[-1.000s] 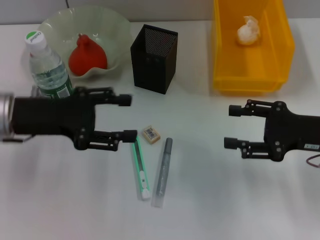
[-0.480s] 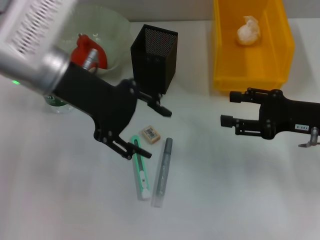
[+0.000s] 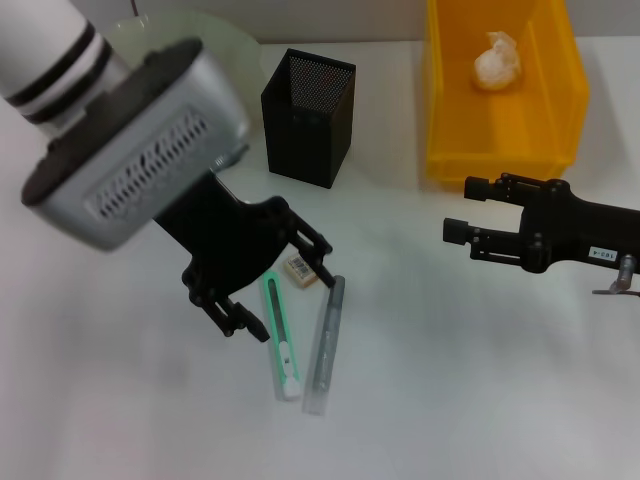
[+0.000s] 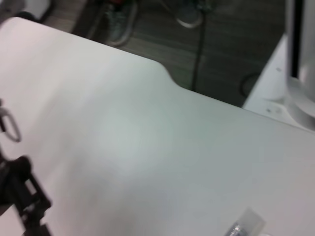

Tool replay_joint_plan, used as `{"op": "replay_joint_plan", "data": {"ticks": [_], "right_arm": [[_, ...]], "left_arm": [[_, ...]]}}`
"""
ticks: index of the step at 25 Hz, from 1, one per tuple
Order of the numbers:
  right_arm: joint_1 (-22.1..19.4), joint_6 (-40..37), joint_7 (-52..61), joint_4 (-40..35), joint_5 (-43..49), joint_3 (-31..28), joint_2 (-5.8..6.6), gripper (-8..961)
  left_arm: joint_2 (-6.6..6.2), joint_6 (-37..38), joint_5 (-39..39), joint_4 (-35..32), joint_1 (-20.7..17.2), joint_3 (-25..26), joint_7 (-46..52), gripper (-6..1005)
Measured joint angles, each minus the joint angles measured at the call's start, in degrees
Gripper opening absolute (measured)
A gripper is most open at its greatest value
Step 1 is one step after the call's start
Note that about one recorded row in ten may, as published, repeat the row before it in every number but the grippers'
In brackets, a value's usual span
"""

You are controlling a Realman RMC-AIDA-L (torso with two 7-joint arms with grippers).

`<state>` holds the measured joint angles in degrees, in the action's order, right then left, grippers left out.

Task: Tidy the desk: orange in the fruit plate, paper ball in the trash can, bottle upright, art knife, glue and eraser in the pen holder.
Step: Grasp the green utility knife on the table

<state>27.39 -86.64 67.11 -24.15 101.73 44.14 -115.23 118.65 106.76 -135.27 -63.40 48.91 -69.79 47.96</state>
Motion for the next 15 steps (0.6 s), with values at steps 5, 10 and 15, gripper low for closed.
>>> {"op": "replay_joint_plan", "data": {"ticks": [5,10,15], "right_arm": [[-0.13,0.24,-0.39,0.18,0.37,0.18,-0.69,743],[-0.15,0.30,-0.42,0.17,0.53,0.48,-0.70,743],[-0.15,0.98,-0.45,0.16,0.61,0.34,-0.77,742]], "left_arm": [[0.21,-3.06,-1.64,-4.08,-1.32,-8.72,-1.37,781],[0.40,-5.23,-3.42,-6.20,-2.18,-14.18,-3.03,780],[0.46,-8.39,-5.86,-6.78,-2.83,-20.81,-4.41,780]]}}
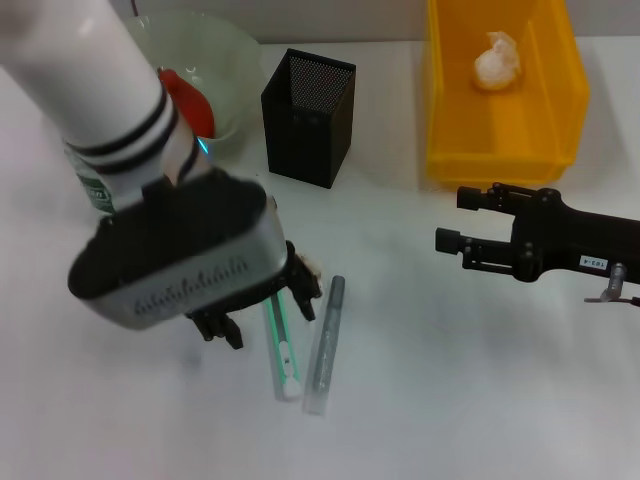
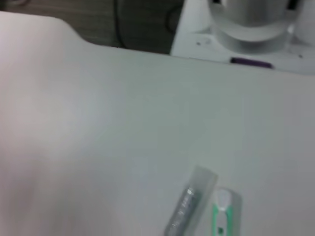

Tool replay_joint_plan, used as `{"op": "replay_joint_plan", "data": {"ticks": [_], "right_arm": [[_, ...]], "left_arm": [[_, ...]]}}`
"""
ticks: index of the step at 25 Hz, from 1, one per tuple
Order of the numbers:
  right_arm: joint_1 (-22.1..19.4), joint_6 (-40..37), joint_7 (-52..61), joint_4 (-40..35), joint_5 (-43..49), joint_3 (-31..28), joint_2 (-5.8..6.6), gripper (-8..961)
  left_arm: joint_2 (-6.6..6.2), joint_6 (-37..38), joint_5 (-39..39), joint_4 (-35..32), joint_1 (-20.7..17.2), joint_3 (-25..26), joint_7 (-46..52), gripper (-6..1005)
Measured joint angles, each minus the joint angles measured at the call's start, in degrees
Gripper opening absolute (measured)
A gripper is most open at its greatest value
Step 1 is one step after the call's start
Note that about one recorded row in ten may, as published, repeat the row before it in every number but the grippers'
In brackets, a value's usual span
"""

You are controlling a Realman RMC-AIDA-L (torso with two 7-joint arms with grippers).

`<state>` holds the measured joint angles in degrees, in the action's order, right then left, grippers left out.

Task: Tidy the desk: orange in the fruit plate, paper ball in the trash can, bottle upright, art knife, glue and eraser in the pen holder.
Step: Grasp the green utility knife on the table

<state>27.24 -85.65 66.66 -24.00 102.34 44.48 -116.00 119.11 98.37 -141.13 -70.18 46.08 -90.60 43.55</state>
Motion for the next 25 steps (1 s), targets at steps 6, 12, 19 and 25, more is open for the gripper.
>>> {"op": "replay_joint_plan", "data": {"ticks": [6,12,19,25], "right_arm": [[0.01,0.11,-0.03,0.00,0.03,-0.37,-0.12,742],[0.08,0.14,-0.04,-0.17,0.05,-0.36,-0.37,743],[0.01,0.15,-0.59,-0.20,0.06,-0.07,-0.60,743],[-0.44,0.14,-1.44,-0.01,0.05,-0.16,-0.73,743]], "left_arm": [[0.07,-2.79,-1.33,-0.02,0.03,-4.85,-0.88,780],[0.07,-5.11,-1.76,-0.12,0.46,-9.42,-1.00,780],[0.07,-6.45,-1.86,0.44,0.93,-12.00,0.12,649],[0.07,-8.57,-1.44,2.47,1.93,-14.79,2.56,650]]}}
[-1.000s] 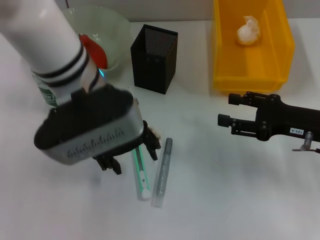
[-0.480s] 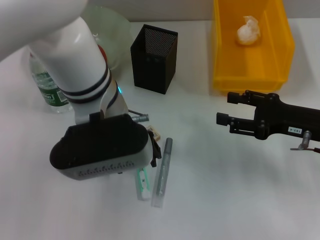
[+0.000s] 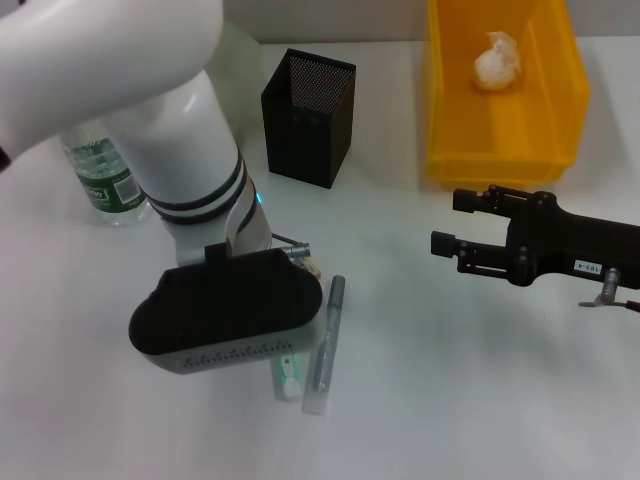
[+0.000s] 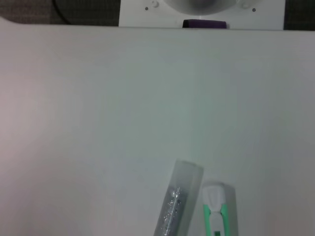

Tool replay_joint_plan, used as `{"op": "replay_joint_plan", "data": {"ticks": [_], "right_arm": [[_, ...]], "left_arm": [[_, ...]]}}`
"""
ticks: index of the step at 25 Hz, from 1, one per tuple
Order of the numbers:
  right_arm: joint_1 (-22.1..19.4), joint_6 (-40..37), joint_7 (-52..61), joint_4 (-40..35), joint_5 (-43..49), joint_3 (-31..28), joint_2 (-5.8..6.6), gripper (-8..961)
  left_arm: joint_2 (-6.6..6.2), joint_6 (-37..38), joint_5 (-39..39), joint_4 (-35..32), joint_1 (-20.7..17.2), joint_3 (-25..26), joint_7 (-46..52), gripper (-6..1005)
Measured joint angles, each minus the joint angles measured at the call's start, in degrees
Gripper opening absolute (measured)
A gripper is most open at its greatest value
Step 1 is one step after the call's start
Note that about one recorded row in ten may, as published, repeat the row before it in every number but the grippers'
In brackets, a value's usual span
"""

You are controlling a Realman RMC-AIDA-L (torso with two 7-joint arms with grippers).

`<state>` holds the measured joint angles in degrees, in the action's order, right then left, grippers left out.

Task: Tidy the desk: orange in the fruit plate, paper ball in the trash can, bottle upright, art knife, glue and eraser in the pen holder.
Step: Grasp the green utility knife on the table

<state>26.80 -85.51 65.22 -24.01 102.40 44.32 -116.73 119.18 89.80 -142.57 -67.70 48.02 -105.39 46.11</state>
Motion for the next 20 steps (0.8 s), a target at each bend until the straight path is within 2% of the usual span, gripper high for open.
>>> {"op": "replay_joint_plan", "data": {"ticks": [13,20], "right_arm": [[-0.56,0.00,-0.05,0.02,0.00,0.31,0.01,744],[-0.87,-0.16,-1.13,0.01,-0.01,-0.06,0.01,744]], "left_arm": [[0.00,-2.13,0.25,1.11,0.51,-3.19,1.15,639],[0.00,-5.56,0.51,3.38,1.93,-7.16,4.69,630]]}}
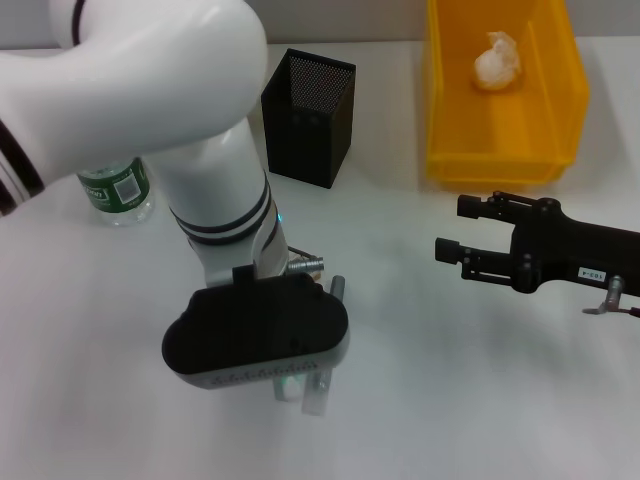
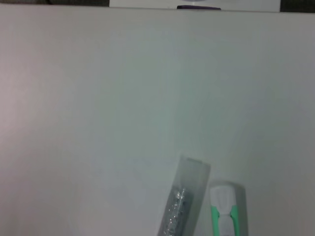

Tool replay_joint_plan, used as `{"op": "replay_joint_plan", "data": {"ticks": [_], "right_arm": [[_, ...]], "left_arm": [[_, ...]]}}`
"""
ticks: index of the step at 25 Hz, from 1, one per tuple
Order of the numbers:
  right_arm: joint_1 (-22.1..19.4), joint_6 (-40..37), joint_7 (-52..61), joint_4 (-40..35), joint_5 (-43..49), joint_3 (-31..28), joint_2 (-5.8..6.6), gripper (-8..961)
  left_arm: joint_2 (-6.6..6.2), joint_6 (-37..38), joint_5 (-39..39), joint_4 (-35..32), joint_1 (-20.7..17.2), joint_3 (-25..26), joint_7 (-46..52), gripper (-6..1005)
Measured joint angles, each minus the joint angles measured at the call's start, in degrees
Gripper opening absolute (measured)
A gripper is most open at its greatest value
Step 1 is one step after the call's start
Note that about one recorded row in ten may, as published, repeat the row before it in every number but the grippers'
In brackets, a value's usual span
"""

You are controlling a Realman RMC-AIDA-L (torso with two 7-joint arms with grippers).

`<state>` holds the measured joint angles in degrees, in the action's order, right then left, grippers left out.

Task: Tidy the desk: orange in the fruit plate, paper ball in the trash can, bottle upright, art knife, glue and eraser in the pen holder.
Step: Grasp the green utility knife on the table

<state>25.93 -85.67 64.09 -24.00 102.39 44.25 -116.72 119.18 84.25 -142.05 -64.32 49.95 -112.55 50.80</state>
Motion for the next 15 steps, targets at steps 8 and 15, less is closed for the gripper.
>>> {"op": "replay_joint_plan", "data": {"ticks": [8,15], "right_arm": [[-0.71,-0.03,-0.44,0.01,0.00,-0.07,0.00,743],[-0.91,-0.33,-0.62,-0.06,0.00,-0.13,0.00,743]], "left_arm": [[0.00,-0.13,0.32,-0.05,0.15,-0.87,0.89,589],[0.00,-0.40,0.32,-0.19,0.53,-1.87,1.90,541]]}}
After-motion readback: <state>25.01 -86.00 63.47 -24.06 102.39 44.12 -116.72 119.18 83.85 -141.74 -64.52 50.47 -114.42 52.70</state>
